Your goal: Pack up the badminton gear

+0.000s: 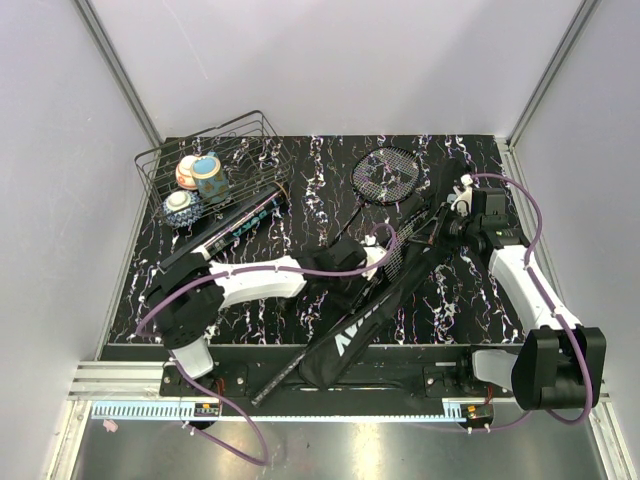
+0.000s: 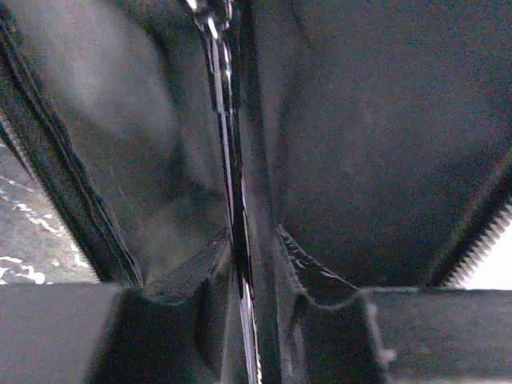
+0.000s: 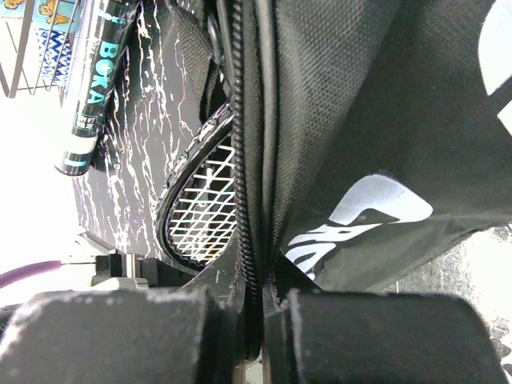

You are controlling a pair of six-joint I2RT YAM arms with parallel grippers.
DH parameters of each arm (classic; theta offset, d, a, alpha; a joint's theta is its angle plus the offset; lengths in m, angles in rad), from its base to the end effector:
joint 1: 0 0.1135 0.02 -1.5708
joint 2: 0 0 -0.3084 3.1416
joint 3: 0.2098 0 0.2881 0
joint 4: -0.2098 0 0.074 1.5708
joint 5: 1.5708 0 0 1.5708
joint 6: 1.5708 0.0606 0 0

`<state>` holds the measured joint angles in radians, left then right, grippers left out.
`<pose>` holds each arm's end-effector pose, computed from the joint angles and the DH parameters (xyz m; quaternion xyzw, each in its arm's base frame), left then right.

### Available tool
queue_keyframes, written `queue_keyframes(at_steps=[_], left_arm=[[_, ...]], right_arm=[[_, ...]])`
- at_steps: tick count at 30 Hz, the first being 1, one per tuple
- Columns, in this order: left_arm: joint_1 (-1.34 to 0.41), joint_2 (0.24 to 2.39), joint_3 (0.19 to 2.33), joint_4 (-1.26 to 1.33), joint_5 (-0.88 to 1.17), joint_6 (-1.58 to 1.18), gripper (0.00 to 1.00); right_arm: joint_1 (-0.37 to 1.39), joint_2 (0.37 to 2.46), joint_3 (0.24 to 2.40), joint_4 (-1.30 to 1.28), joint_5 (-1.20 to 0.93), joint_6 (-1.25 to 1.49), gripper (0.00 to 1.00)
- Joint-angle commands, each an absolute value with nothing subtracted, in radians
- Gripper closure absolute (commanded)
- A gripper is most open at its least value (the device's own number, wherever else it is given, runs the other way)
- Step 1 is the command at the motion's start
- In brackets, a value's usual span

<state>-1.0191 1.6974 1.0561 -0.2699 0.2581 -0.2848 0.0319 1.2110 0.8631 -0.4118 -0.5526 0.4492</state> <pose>0.1975 -0.3504 0.1942 0.3757 0.8607 -0.2916 0.1814 0.2867 0.0410 0.2760 0.0778 0.8872 0.3339 0.3089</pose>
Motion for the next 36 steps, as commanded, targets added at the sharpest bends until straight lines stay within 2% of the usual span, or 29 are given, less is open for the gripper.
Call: queue_keyframes(at_steps=[1, 2, 3, 6, 16, 26, 36], left_arm=[[-1.04, 1.727, 1.14, -0.273, 0.209, -0.267, 0.76], [-1.045, 1.729, 1.152, -0.288, 0.195, -0.261, 0.8], [-1.058, 1.726, 1.187, -0.311, 0.146, -0.253, 0.88], [-1.086, 1.717, 1.262, -0.412, 0.082, -0.222, 0.99], [-1.092, 1.692, 1.365, -0.747, 0.081, -0.193, 1.0], [-1.049, 1.7, 1.351, -0.753, 0.207, -0.204, 1.0], [-1.048, 1.939, 1.673, -0.877, 0.154, -0.21, 1.0]], right_arm=[[0.034, 1.169, 0.858, -0.362, -0.595, 0.437, 1.0], [0.035, 1.167, 0.856, -0.362, -0.592, 0.437, 1.0], [0.035, 1.166, 0.854, -0.362, -0.591, 0.439, 1.0], [0.034, 1.163, 0.85, -0.354, -0.584, 0.442, 1.0], [0.034, 1.112, 0.827, -0.315, -0.546, 0.419, 1.0], [0.034, 1.103, 0.818, -0.243, -0.568, 0.463, 1.0], [0.035, 1.086, 0.767, -0.126, -0.66, 0.502, 1.0]])
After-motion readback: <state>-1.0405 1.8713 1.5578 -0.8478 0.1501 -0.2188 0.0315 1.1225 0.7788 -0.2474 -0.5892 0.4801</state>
